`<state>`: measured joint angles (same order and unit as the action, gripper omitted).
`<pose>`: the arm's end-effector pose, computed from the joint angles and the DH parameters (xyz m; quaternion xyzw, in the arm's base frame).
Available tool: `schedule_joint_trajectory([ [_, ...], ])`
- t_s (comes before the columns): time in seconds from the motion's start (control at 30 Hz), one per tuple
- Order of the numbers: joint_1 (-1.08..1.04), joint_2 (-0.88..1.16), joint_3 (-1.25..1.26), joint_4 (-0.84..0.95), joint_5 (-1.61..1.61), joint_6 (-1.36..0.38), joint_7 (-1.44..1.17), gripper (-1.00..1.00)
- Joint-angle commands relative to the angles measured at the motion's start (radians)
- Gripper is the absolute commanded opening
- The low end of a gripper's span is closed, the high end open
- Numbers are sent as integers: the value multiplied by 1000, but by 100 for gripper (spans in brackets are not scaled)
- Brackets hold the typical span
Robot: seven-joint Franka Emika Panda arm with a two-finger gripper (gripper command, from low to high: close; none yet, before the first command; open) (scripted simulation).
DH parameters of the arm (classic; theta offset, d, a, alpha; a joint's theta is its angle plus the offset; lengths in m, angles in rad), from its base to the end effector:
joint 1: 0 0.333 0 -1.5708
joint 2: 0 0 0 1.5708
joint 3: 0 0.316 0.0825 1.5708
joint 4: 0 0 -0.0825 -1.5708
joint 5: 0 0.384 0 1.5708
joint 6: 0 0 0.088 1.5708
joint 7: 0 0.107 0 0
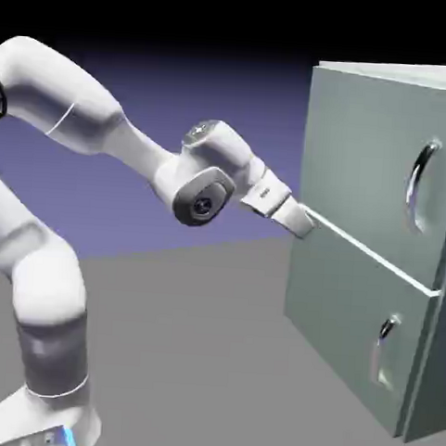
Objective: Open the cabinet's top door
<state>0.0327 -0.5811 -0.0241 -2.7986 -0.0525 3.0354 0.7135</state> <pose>0.3898 0.0071 0.4678 -0.8685 0.2960 -0.3741 0.1348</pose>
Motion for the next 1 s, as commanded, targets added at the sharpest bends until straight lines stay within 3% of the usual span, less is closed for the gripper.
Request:
schedule_joint_trajectory([
  [0.0, 17, -9, -20, 9, -44, -1, -23, 0],
  [0.97, 516, -276, -599, 283, -1305, -40, -684, 0],
])
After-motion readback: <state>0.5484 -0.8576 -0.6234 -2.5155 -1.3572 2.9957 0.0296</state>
